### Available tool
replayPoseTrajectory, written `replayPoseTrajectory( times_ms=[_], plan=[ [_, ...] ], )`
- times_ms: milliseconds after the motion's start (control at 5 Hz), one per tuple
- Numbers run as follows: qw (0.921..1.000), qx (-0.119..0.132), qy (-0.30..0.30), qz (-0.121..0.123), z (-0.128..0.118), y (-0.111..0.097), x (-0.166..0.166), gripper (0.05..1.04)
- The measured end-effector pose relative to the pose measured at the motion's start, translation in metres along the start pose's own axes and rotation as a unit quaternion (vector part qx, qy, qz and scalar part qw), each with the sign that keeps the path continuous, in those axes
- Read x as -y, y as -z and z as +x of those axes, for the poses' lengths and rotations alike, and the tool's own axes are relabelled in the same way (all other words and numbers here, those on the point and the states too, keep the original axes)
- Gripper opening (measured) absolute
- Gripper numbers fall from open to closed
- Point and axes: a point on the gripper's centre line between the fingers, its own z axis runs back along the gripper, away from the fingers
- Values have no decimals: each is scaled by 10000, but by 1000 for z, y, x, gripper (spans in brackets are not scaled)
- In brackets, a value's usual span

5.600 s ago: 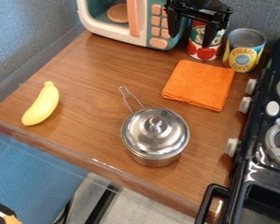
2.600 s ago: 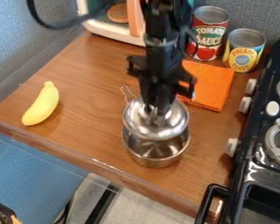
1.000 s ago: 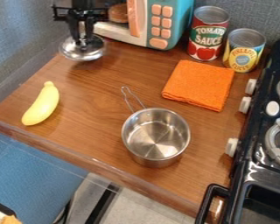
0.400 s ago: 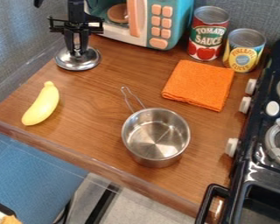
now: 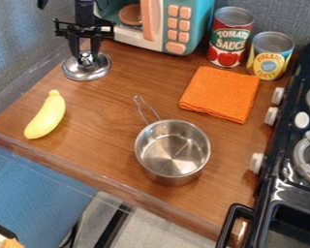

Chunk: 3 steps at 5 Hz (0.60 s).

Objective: Open the pot

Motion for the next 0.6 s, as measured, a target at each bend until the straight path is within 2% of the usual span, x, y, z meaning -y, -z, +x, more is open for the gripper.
replayPoseTrajectory(
  times_ms=[200, 400, 600],
  plan=[
    [9990, 57, 412, -192, -2, -10, 4, 935],
    [9881, 475, 1288, -691, -3, -44, 14, 1007],
    [9827, 459, 1630, -745, -7, -46, 15, 1002]
  ],
)
